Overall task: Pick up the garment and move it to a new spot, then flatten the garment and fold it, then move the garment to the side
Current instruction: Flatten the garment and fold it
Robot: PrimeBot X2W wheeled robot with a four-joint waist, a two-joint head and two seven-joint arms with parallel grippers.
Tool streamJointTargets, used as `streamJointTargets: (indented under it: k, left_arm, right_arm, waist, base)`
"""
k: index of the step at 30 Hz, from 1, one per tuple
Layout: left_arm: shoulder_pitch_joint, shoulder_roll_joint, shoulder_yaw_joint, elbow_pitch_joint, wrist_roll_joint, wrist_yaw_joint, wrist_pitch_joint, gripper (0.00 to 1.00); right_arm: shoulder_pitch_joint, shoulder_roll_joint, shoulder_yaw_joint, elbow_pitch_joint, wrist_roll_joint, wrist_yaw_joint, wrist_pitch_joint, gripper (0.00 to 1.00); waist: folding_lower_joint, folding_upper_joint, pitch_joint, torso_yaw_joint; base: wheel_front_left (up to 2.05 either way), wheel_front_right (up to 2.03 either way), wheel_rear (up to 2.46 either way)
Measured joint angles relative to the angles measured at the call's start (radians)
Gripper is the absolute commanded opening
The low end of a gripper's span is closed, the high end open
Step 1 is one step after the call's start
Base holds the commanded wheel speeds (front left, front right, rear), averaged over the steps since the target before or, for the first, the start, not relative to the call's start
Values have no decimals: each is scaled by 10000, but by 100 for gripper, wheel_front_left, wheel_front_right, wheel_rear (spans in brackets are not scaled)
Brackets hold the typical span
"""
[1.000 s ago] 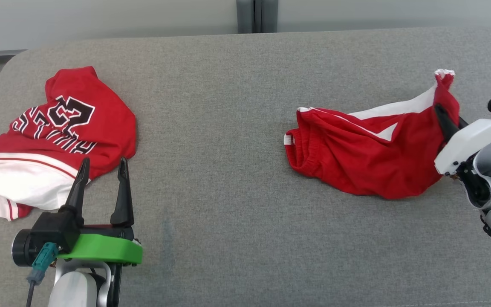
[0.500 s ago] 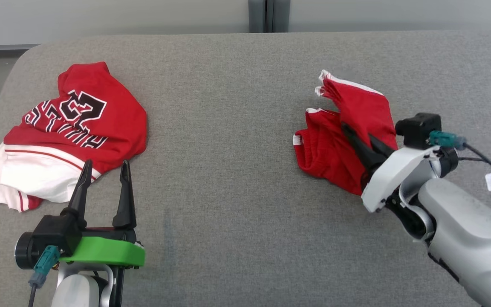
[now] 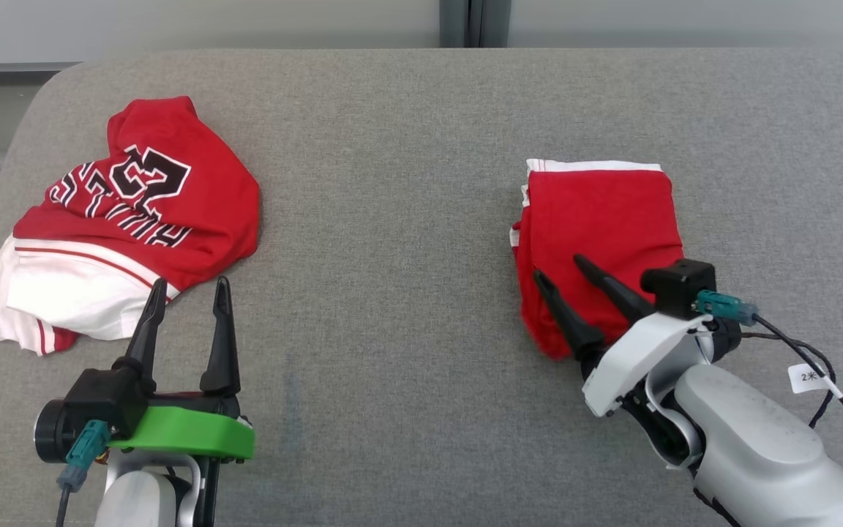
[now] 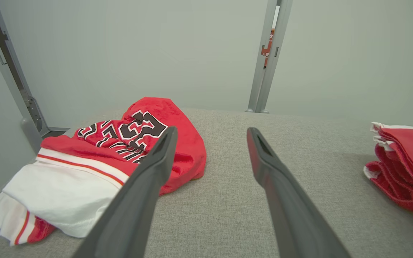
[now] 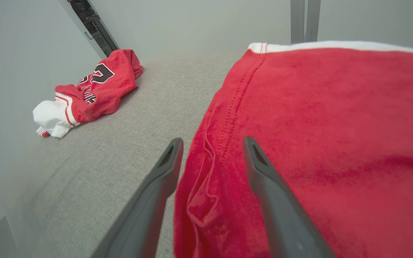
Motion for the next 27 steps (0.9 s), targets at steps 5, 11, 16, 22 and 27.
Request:
streamJointTargets:
  k: [5,11,16,22,27]
  left_arm:
    - [5,-6,19,69,2,-2,0,100]
    - [30,-10,6,67,4,-2,0,100]
    - [34,-12,-46,36,6,-2,-2,100]
    - [11,-12,-109,23,6,-2,0,100]
    - [-169,-13,-270,42,4,-2,-2,100]
  right_arm:
    - [261,-138,-1223,-441,-174,0,-161,100]
    - [1012,-345,-3340,-980,-857,0,-174,100]
    - [1524,-251,-4767,-1239,-1695,0,-182,77]
    - [1532,-92,-5281,-1035,-2468,0,-182,0]
    - [807,79,-5214,-59,-3181,0,-182,0]
  waist:
    - [0,0,-150,-123]
    - [0,0,-313,-251]
    - [0,0,-277,-244]
    - [0,0,-89,-148]
    - [0,0,145,48]
  base:
    - [0,0,0]
    - [0,0,0]
    - [0,0,0]
    - [0,0,0]
    - [0,0,0]
